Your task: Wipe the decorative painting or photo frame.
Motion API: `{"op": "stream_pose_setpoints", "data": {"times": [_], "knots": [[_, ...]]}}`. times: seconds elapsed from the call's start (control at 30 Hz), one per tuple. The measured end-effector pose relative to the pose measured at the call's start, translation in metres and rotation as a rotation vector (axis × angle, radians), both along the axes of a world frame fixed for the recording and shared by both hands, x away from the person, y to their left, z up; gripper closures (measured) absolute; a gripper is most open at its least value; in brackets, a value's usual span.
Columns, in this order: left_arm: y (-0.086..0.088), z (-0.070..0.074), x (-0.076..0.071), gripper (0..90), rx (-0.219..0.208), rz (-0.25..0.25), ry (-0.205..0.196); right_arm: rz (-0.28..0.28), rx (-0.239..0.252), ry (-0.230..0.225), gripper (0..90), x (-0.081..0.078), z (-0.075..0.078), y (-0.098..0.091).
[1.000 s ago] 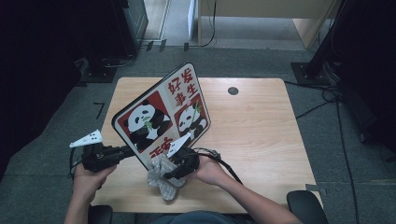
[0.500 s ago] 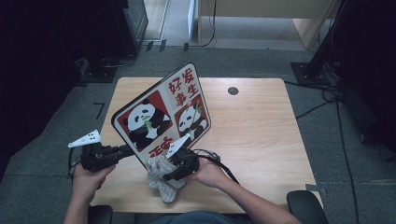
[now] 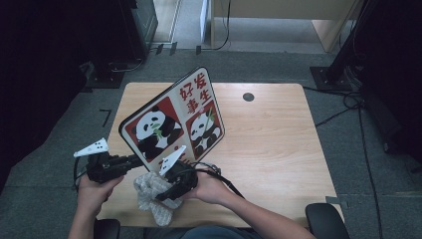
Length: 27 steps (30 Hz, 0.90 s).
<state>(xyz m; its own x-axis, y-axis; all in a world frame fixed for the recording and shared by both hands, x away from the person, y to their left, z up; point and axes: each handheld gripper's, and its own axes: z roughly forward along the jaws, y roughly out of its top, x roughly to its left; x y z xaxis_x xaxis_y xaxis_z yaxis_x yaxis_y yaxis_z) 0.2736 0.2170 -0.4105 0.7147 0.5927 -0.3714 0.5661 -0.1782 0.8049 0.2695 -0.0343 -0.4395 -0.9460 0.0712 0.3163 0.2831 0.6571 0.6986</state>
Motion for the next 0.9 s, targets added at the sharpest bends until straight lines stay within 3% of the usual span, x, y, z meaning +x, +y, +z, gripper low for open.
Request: {"op": "stream_pose_setpoints", "data": {"times": [0.13,0.23,0.43,0.9], "knots": [[0.000,0.000,0.000,74.1,0.001,-0.004,0.000,0.027,-0.013,0.010,63.6,-0.002,-0.005,0.014],[-0.001,0.000,-0.001,74.1,0.000,-0.007,0.000,0.015,-0.042,0.013,63.7,0.001,-0.011,0.017],[0.000,0.000,0.000,73.9,0.000,-0.008,0.001,-0.021,-0.056,0.032,63.7,0.009,-0.022,0.008],[-0.001,0.000,-0.001,73.6,0.001,-0.003,-0.004,-0.034,-0.051,0.056,63.6,0.009,-0.032,0.004]]}}
